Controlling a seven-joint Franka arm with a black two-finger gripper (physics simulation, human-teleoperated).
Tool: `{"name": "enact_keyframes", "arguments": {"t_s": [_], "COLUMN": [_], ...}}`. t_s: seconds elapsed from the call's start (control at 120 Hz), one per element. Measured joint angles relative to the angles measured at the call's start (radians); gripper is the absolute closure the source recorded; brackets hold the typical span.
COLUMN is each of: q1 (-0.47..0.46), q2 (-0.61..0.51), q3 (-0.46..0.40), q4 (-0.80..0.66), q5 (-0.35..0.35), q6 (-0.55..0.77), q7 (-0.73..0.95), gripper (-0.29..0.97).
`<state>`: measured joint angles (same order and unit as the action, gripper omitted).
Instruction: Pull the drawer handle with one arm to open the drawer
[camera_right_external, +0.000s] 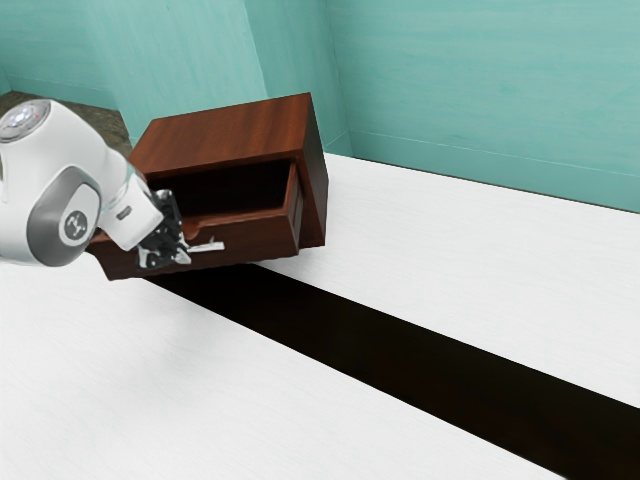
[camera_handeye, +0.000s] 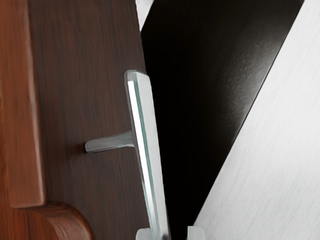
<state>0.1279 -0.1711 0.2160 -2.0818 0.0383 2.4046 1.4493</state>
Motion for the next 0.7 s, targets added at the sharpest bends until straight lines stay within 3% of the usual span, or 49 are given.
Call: {"name": "enact_keyframes", "arguments": {"t_s": [0.383,0.7], "q1": [-0.030,-0.024], "q2": [-0.034,-0.077], "q3": [0.000,0.000], "q4": [-0.040,-0.055], "q5": [0.010,0.009], "q6": [0.019,0.001], "q7": [-0.007,-0.016], "gripper": [0.78,0.69]}}
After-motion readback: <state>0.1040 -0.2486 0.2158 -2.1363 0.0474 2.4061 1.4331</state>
